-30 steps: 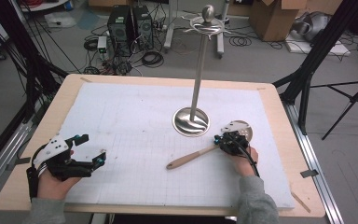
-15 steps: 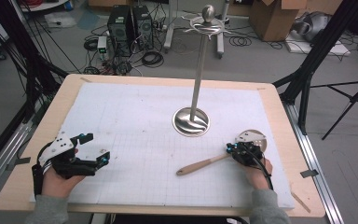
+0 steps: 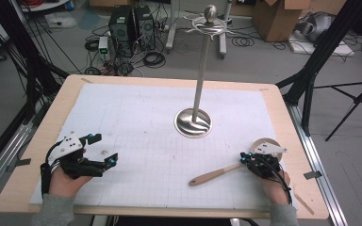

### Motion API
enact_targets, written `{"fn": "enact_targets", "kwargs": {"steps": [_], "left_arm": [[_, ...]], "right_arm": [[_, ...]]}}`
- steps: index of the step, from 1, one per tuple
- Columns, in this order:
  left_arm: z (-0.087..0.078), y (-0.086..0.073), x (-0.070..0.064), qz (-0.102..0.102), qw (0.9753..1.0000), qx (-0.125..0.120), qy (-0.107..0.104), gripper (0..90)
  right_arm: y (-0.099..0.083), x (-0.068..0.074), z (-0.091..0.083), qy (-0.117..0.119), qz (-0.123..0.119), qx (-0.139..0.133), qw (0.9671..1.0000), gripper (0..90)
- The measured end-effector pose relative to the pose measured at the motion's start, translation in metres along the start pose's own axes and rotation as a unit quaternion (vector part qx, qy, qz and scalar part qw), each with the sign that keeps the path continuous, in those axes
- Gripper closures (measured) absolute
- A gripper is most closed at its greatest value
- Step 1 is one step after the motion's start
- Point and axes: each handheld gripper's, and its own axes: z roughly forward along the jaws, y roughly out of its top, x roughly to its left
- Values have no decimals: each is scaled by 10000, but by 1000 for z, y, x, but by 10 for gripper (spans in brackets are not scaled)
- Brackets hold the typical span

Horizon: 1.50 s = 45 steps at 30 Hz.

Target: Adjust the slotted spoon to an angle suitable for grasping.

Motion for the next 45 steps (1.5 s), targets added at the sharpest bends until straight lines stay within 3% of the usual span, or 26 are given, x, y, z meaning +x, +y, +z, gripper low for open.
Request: {"fn": "enact_targets", "kwargs": {"steps": [2,7,10,19,25,27,30,33,40,45], "left_arm": [[0,0,0,-20,10000,-1,10,27],[1,0,1,-33,10000,1,3,27],[2,0,1,2,10000,33,-32,27],[4,-1,2,-34,10000,44,-10,27],[3,-1,2,-33,10000,25,5,27],[2,-1,2,-29,10000,23,26,27],[1,-2,3,-26,10000,47,43,27],[-2,-2,4,-51,10000,15,80,27],[-11,-3,7,-94,9997,-55,205,27],[-14,-6,9,-139,9996,-43,227,27]], "right_arm": [[-1,0,-6,156,214,-228,9994,899],[-2,14,-21,449,18,-410,9982,899],[-3,33,-28,763,-205,-552,9953,899],[-9,67,-22,1195,-688,-429,9895,899],[-12,76,-15,1278,-725,-370,9885,899],[-9,81,-14,1424,-790,-372,9860,899],[-6,88,-11,1488,-931,-279,9841,899],[-4,93,-5,1257,-1236,-205,9841,899],[2,93,1,1235,-1209,-187,9848,899],[10,95,11,1073,-1256,-204,9860,899]]}}
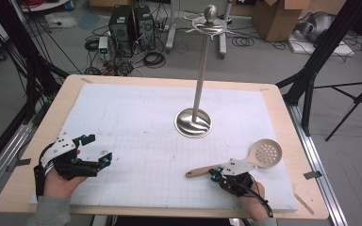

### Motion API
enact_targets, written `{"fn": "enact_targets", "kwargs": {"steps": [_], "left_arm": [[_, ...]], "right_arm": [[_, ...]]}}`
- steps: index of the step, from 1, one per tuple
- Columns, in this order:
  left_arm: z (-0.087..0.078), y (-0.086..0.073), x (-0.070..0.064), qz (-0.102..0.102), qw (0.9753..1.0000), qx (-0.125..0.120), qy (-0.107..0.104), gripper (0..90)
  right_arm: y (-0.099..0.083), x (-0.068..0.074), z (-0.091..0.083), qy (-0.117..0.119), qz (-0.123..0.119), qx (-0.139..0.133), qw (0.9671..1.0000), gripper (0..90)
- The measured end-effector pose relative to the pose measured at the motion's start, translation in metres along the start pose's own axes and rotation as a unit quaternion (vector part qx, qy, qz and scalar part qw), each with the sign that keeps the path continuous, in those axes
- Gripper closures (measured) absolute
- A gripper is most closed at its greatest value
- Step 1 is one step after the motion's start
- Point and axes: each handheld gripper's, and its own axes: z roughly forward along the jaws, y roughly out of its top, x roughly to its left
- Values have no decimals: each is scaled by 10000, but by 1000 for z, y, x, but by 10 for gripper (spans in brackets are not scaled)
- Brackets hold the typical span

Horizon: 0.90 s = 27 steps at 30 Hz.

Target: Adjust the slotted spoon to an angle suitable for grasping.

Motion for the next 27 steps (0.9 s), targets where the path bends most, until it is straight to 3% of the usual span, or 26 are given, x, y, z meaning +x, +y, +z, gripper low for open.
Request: {"fn": "enact_targets", "kwargs": {"steps": [11,27], "left_arm": [[-12,-3,2,-66,9999,-70,103,27],[-18,-4,1,-100,9998,-116,130,27]], "right_arm": [[18,-13,27,-117,98,147,9998,899],[34,-32,50,-410,336,199,9984,899]]}}
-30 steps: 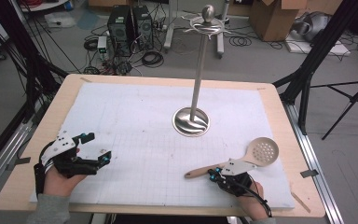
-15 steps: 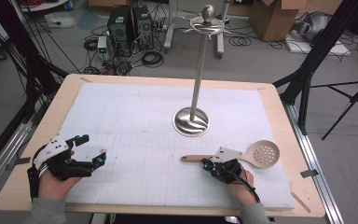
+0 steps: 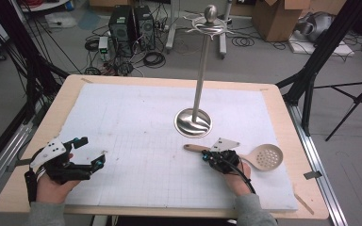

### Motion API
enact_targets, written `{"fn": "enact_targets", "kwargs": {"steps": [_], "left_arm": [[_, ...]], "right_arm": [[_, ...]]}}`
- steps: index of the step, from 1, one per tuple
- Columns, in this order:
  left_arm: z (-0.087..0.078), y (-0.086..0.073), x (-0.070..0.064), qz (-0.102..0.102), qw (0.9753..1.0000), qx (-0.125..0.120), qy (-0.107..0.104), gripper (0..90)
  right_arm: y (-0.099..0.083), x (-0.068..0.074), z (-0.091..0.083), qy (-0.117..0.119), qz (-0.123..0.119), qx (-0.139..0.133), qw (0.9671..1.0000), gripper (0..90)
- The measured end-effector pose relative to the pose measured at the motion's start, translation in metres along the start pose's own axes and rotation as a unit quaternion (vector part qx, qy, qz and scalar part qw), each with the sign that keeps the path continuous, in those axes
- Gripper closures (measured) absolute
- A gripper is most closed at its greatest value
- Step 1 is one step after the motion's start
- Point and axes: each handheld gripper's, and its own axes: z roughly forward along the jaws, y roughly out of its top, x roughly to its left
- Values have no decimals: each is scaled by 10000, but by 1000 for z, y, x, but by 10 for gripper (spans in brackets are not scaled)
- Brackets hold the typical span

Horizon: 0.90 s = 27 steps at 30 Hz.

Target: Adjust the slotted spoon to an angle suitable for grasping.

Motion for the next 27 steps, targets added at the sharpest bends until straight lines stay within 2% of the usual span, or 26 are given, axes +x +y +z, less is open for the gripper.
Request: {"fn": "enact_targets", "kwargs": {"steps": [10,14,17,18,23,24,27], "left_arm": [[-1,-1,0,-24,10000,-3,0,27],[-2,-2,0,-19,10000,-3,18,27],[-3,-1,0,-5,10000,-8,16,27],[-2,-1,0,-15,10000,-18,5,27],[-2,-1,0,-26,10000,-35,3,27],[-1,0,0,-13,10000,-27,-6,27],[0,-1,-1,-8,10000,1,-12,27]], "right_arm": [[7,-9,10,-110,163,5,9998,899],[7,-10,10,-101,221,23,9997,899],[8,-10,8,-73,210,-65,9997,898],[8,-10,5,-59,220,-157,9996,898],[10,-12,-8,-45,198,-249,9995,898],[10,-15,-16,-54,211,-332,9992,897],[9,-20,-26,-41,318,-447,9985,896]]}}
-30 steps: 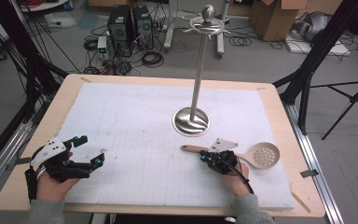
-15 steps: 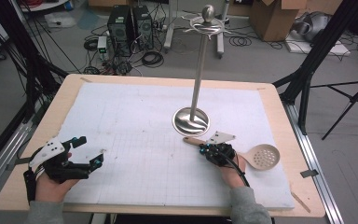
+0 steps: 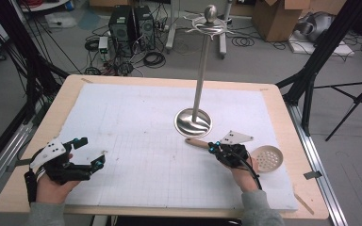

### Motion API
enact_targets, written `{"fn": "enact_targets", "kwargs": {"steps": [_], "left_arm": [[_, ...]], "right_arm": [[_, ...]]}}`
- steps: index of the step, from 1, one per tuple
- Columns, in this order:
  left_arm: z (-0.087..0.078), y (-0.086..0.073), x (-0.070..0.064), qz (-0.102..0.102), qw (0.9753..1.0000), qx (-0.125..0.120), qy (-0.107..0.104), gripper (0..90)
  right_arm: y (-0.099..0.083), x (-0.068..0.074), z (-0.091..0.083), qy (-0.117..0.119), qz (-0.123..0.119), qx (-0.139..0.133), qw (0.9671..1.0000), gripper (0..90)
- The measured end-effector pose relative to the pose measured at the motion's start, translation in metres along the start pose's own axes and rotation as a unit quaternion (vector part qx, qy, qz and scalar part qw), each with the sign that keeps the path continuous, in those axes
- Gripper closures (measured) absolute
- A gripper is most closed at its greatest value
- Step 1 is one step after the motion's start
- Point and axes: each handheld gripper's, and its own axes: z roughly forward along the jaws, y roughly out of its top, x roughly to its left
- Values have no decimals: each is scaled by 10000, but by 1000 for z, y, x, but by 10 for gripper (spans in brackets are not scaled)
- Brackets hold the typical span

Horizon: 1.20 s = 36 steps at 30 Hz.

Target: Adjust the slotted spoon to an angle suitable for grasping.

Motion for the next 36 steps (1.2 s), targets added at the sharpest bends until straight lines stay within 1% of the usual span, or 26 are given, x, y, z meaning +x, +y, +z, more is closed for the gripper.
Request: {"fn": "enact_targets", "kwargs": {"steps": [2,3,4,5,6,8,10,11,13,14,15,16,17,18,19,20,21,24,26,27,28,29,30,32,35,36], "left_arm": [[2,0,0,10,10000,11,-10,27],[3,0,-1,8,10000,24,-7,27],[3,0,-1,8,10000,24,-7,27],[4,0,0,18,10000,38,-22,27],[4,0,0,18,10000,38,-22,27],[5,-1,-1,11,10000,45,-26,27],[5,0,-1,23,10000,55,-33,27],[5,0,-2,41,10000,58,-47,27],[5,0,-2,38,10000,48,-45,27],[5,0,-2,37,10000,45,-44,27],[5,0,-2,26,10000,46,-42,27],[5,0,-2,26,10000,46,-42,27],[6,0,-1,30,10000,58,-33,27],[6,-1,-1,37,10000,72,-30,27],[6,-1,-1,37,10000,72,-30,27],[6,-1,-1,26,10000,77,-38,27],[6,-1,-1,25,9999,90,-41,27],[6,-2,0,42,9999,94,-41,27],[6,-3,0,15,9999,105,-21,27],[6,-3,0,11,9999,121,-23,27],[6,-3,0,14,9999,125,-18,27],[6,-3,0,14,9999,125,-18,27],[5,-4,0,10,9999,119,-7,27],[4,-4,0,10,9999,116,-1,27],[2,-4,-1,10,9999,125,29,27],[2,-4,-1,12,9999,120,29,27]], "right_arm": [[0,-2,-3,-8,11,-21,10000,896],[0,-5,-10,18,25,-76,10000,895],[0,-5,-10,18,25,-76,10000,895],[0,-8,-17,36,13,-106,9999,882],[0,-8,-17,36,13,-106,9999,882],[1,-11,-25,72,-10,-129,9999,863],[1,-13,-28,72,-55,-136,9999,860],[2,-16,-33,91,-59,-117,9999,840],[2,-19,-36,140,-50,-89,9998,800],[2,-19,-36,140,-50,-89,9998,800],[2,-22,-40,210,-101,-76,9997,771],[2,-22,-40,210,-101,-76,9997,771],[3,-25,-43,316,-170,-62,9993,722],[3,-26,-45,365,-176,-41,9992,695],[3,-26,-45,365,-176,-41,9992,695],[3,-28,-46,412,-231,-39,9989,665],[3,-33,-48,538,-233,-5,9983,595],[1,-38,-51,665,-279,-3,9974,504],[0,-42,-53,802,-227,38,9965,440],[-1,-44,-53,833,-242,34,9962,410],[-1,-46,-53,908,-191,58,9957,385],[-1,-46,-53,908,-191,58,9957,385],[-3,-51,-54,1050,-128,83,9944,339],[-3,-53,-54,1110,-66,74,9938,278],[-3,-55,-56,1189,-85,8,9929,196],[-3,-56,-56,1238,-89,9,9923,187]]}}
